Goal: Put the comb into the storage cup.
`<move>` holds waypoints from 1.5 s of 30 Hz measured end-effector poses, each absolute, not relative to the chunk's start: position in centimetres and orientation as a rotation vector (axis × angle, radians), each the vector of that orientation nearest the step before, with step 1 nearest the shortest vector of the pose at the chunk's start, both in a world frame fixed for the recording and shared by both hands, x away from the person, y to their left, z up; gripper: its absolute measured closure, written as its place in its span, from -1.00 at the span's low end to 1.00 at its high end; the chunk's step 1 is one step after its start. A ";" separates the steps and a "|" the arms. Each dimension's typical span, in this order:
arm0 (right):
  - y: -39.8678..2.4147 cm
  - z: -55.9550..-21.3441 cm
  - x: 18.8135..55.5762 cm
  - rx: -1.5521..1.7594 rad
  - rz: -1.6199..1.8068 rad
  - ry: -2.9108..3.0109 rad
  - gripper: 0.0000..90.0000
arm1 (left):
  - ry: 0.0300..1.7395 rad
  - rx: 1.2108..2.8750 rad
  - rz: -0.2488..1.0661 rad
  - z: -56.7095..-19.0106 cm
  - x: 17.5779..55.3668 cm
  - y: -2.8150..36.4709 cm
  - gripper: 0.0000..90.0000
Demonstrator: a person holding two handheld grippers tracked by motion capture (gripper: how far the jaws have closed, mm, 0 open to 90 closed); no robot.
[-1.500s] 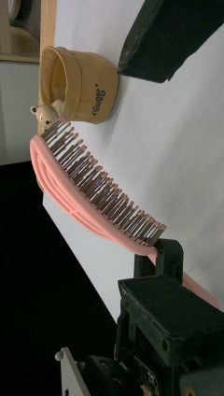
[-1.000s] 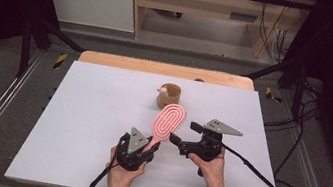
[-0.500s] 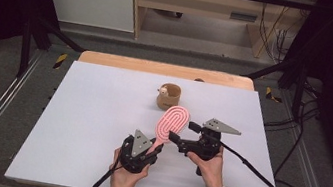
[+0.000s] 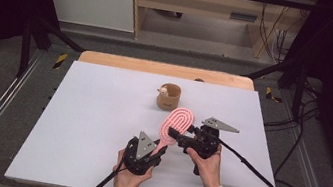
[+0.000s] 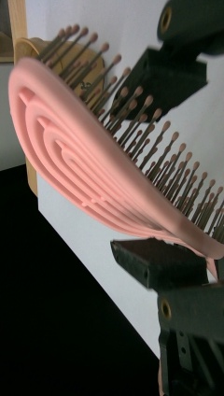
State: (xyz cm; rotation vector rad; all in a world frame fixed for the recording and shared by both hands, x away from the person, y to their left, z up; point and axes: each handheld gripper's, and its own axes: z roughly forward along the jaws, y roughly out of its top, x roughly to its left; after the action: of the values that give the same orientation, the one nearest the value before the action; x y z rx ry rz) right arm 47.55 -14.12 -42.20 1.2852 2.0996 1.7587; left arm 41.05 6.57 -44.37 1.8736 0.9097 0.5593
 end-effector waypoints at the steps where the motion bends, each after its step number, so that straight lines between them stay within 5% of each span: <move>1: -14.1 -42.2 47.6 1.284 1.764 2.102 -0.18 | 0.908 1.875 0.561 -44.4 41.0 6.5 0.54; 31: -14.2 -41.8 47.1 1.342 1.797 2.154 0.34 | 0.901 1.900 0.588 -44.8 41.1 5.7 0.53; 45: -14.5 -41.3 46.6 1.292 1.851 2.141 0.41 | 0.879 1.883 0.599 -44.5 41.0 5.5 0.53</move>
State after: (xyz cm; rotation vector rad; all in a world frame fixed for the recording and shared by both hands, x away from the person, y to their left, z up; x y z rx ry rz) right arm 46.55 -14.48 -41.34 1.2918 2.1414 1.8513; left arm 41.01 5.52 -44.51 1.8825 0.8792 0.5995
